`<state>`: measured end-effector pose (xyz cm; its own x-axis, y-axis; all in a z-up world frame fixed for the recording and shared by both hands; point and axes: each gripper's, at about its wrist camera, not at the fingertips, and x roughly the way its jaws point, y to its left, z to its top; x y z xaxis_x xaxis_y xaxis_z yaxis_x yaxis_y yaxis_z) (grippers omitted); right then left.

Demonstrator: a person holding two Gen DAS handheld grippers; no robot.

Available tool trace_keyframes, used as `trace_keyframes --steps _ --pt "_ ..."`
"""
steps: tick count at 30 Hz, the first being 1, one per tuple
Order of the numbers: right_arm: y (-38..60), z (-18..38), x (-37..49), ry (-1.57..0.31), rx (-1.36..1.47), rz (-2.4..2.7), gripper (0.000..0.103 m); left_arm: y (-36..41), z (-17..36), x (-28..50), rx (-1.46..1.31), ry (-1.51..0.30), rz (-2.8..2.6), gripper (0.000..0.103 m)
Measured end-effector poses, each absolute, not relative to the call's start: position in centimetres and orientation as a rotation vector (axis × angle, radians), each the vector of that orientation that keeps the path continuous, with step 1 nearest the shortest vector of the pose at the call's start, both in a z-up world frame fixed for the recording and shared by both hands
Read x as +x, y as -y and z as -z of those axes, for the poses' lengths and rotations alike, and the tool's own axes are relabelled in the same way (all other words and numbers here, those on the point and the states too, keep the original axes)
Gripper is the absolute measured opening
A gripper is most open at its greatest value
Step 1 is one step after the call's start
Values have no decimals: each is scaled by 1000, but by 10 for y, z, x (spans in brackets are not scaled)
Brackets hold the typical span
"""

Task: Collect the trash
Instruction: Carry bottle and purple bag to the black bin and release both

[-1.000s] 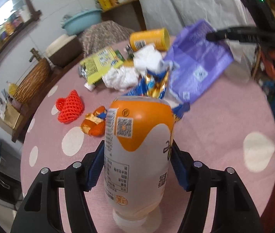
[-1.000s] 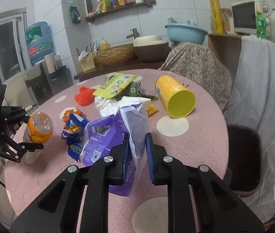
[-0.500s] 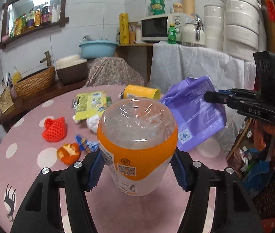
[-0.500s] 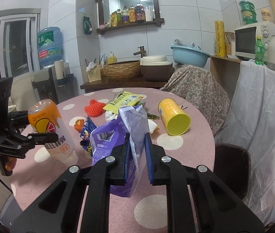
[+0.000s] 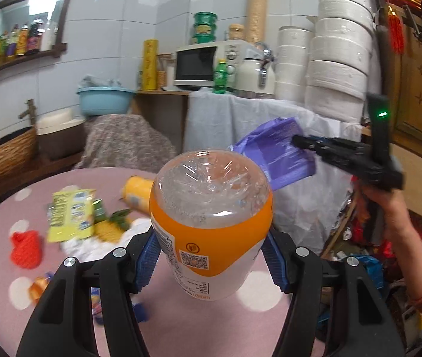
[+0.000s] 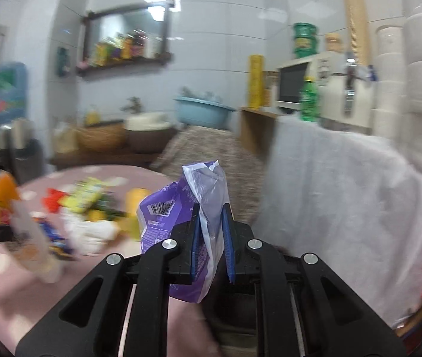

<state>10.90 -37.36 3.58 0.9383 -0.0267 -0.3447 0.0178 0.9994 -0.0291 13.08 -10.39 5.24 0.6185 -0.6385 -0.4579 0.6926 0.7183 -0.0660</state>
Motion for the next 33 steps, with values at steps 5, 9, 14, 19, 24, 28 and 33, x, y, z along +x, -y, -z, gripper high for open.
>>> trace_keyframes --steps 5,9,14,19,24,28,33 --pt "430 10 165 -512 -37 172 15 154 -53 142 116 -489 850 61" --pt "453 71 206 -664 -26 218 15 192 -46 156 109 -536 880 61" --pt "471 142 239 -805 30 248 15 224 -37 180 79 -593 903 61" --pt "480 190 264 -909 73 247 15 255 -27 202 88 -643 893 61" --pt "483 218 280 -974 116 238 40 285 -11 223 125 -693 856 61" --pt "481 216 273 -928 91 275 63 300 1 239 143 -734 829 61" --pt "490 197 244 -849 113 304 75 329 13 256 165 -803 806 61"
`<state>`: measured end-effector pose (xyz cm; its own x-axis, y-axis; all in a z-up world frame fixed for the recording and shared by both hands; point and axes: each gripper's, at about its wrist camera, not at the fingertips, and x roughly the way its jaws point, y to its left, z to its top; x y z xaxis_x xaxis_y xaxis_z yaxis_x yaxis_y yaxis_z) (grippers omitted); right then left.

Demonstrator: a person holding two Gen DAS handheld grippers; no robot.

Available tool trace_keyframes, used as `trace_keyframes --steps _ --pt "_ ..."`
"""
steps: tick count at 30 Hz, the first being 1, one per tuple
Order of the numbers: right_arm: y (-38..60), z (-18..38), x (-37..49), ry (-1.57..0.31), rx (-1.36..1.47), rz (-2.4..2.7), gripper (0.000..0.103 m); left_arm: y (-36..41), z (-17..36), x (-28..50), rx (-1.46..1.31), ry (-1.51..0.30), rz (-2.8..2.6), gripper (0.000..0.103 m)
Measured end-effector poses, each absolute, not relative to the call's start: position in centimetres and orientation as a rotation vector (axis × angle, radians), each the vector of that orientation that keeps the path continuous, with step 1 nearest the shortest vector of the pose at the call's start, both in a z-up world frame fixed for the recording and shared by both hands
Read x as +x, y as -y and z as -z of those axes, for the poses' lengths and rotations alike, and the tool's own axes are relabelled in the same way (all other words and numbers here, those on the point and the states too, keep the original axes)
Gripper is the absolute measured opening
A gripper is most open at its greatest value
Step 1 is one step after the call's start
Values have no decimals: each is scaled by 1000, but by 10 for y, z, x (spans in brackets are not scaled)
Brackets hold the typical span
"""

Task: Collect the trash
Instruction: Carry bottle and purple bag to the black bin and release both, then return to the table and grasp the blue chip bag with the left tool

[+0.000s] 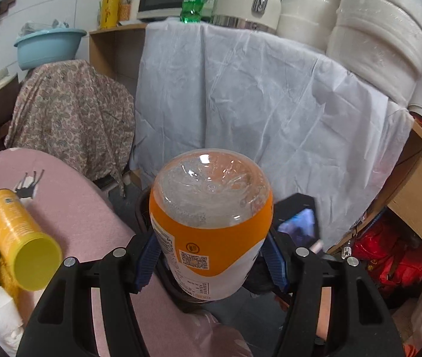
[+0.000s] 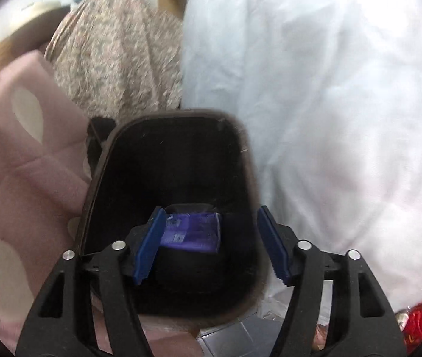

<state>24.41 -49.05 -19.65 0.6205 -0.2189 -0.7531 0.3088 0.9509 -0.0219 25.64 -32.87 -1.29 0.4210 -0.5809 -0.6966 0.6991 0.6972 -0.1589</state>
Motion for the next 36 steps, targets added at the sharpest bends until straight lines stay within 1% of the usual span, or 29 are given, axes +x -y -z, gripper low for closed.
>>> trace_keyframes --steps 2,4,6,8,14,19,23,24,25,26,28,32,36 --pt "496 184 227 -820 120 334 84 347 21 262 200 -831 792 61" --pt "502 171 206 -790 113 374 87 364 31 271 223 -873 763 61" --pt "507 159 182 -763 96 408 92 381 45 282 221 -937 740 61" --pt "510 151 161 -741 86 440 94 399 62 294 223 -999 703 61" --pt "516 147 111 -689 158 473 95 440 123 323 242 -1172 558 61" --pt "514 156 92 -689 181 459 95 456 172 338 312 -1242 428 61" --pt "510 163 80 -692 173 461 95 463 200 350 339 -1307 392 62" --pt "509 165 75 -694 166 456 95 465 204 351 352 -1307 389 62" --pt "509 167 74 -700 154 459 95 466 207 352 370 -1298 379 66" --pt "509 168 74 -705 142 465 95 467 209 351 384 -1290 366 76" --pt "509 173 73 -714 128 473 95 469 210 350 394 -1279 358 85" --pt "515 176 67 -696 171 482 95 478 203 346 408 -1267 403 85" --pt "516 171 61 -671 178 507 95 481 171 331 406 -1189 481 85"
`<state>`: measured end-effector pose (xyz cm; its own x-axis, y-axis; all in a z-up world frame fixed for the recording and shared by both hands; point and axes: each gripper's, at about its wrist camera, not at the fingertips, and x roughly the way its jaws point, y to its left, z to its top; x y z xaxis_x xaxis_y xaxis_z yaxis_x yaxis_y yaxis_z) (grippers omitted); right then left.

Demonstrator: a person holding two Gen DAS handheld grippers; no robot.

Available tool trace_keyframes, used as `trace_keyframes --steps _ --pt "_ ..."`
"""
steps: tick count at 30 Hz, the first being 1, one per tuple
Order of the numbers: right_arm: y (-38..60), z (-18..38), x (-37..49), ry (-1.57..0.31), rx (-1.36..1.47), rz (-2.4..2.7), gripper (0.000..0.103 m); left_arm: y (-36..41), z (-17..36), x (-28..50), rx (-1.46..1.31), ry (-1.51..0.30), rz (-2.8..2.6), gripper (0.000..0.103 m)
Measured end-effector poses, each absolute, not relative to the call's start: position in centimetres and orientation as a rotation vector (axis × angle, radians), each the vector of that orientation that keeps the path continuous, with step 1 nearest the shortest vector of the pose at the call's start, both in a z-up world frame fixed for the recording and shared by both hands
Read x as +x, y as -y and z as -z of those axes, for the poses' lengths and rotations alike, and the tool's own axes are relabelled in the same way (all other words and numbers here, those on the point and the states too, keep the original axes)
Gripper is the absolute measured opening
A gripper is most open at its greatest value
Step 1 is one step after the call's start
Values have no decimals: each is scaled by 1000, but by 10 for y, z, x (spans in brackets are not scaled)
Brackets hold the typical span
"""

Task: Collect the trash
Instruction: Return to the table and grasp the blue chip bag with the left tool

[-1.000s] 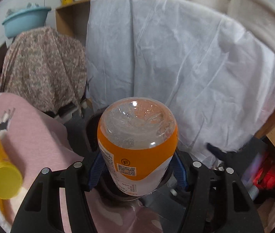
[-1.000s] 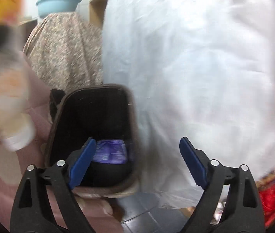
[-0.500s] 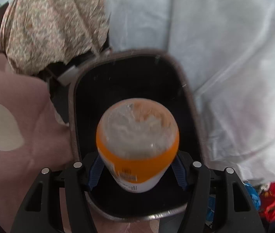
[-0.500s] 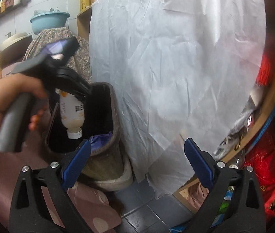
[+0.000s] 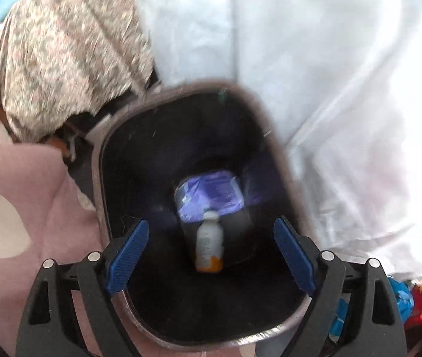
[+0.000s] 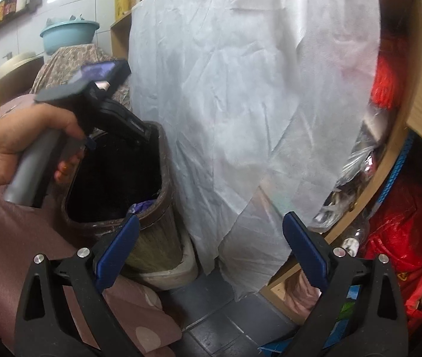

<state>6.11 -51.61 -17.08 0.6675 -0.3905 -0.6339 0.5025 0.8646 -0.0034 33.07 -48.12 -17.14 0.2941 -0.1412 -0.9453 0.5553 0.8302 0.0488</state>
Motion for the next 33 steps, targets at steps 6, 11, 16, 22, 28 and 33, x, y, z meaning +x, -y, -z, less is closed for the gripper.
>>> trace_keyframes --steps 6,11,16,22,28,33 --pt "511 154 53 -648 198 498 95 449 88 288 337 -1004 662 90" --pt "494 137 53 -630 233 447 95 377 23 236 292 -829 738 98" --pt "452 112 59 -602 200 345 95 290 -6 190 303 -698 704 98" --pt "399 90 72 -574 194 190 95 180 -21 159 292 -609 539 98" --pt "338 73 89 -561 149 47 95 77 -11 154 140 -653 301 98" --pt "291 61 89 -532 102 -29 95 18 7 164 -22 -732 197 86"
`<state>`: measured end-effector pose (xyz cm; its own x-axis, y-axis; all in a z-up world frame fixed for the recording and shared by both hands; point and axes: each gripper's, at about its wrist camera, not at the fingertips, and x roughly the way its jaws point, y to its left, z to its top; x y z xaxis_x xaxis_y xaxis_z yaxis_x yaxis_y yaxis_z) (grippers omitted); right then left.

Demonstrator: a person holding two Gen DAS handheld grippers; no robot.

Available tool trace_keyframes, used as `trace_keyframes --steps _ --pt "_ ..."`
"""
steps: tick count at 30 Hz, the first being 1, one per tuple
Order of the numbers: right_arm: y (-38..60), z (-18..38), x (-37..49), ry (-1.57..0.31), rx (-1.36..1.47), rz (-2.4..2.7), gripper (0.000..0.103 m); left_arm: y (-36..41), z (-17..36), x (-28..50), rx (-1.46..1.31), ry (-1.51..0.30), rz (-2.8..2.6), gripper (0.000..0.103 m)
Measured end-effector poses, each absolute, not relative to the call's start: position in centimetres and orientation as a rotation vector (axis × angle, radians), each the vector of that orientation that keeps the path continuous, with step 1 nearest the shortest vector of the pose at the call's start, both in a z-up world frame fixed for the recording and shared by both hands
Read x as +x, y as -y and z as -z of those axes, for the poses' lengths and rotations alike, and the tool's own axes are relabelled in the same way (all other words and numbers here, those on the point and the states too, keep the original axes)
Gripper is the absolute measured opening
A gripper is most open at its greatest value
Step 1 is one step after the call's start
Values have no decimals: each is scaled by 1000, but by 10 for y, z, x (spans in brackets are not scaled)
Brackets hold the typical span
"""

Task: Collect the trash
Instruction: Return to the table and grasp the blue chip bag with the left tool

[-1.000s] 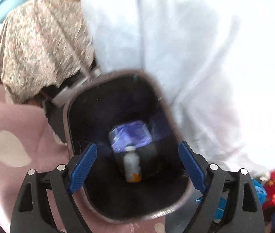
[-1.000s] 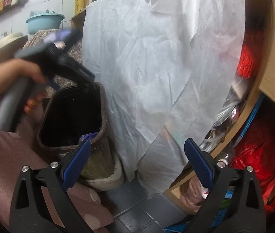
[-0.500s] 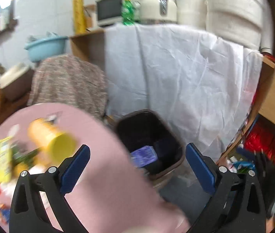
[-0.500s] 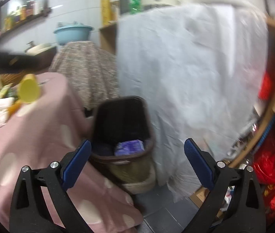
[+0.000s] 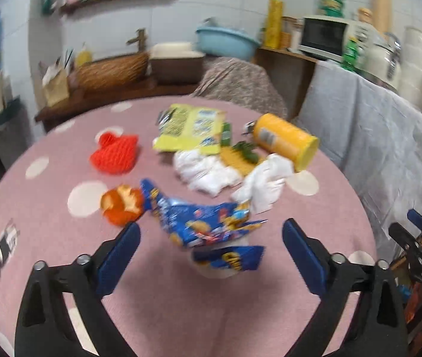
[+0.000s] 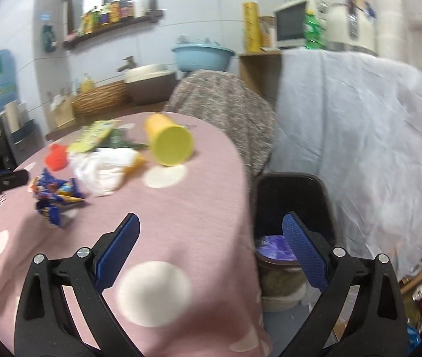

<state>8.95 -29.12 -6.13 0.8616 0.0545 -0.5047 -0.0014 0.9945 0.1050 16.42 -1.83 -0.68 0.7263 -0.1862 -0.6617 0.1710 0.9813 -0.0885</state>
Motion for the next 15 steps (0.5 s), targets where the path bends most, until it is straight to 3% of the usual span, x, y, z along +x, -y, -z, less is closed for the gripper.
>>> trace_keyframes --steps 2,8,15 --pt "280 59 88 -529 82 -48 95 7 14 172 -75 -765 187 77" --pt "257 54 85 -530 29 -68 95 5 26 200 -113 -816 190 69" --pt "259 54 78 -528 33 -72 95 -2 43 216 -94 -866 146 41"
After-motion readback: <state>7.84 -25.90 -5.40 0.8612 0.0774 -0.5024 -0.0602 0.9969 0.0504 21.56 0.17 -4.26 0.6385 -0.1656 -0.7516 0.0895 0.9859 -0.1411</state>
